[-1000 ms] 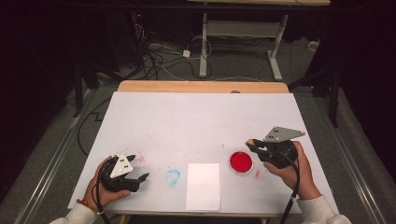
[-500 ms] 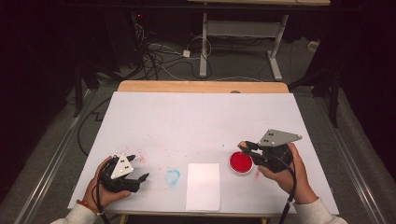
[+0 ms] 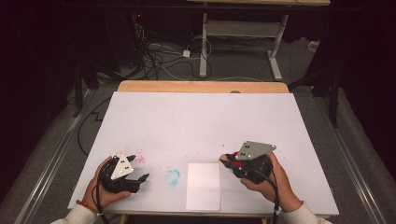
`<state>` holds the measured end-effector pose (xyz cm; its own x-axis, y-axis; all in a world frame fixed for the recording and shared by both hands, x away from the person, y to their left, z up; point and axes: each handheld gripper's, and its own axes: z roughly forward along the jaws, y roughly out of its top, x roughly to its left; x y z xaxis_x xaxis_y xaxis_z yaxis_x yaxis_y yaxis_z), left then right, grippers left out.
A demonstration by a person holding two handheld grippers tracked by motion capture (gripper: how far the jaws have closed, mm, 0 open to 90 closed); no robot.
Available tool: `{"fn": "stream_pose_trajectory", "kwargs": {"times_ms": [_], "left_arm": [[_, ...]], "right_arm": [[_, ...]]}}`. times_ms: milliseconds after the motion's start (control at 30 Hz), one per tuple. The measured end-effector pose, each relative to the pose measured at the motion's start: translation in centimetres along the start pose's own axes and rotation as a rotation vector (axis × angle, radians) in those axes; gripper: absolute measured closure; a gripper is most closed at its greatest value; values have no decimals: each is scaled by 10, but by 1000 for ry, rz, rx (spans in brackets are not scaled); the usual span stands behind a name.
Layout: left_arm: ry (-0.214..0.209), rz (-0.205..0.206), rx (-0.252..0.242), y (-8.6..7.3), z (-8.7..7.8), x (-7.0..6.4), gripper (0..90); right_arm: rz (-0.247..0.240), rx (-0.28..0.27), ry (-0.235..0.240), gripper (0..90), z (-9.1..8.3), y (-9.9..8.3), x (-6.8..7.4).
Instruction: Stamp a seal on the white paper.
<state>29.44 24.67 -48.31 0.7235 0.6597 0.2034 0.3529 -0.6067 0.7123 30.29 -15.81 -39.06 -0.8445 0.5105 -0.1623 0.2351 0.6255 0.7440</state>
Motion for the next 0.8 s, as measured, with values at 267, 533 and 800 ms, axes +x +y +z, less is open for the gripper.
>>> {"fn": "stream_pose_trajectory", "kwargs": {"times_ms": [267, 533, 800], "left_arm": [[-2, -2, 3, 0, 1, 0, 192], [-3, -4, 10, 0, 1, 0, 192], [-2, -2, 10, 0, 1, 0, 192]], "right_arm": [[-28, 41, 37, 764, 19, 1, 14], [-42, 82, 59, 764, 35, 0, 24], [-67, 131, 87, 764, 56, -1, 35]]}}
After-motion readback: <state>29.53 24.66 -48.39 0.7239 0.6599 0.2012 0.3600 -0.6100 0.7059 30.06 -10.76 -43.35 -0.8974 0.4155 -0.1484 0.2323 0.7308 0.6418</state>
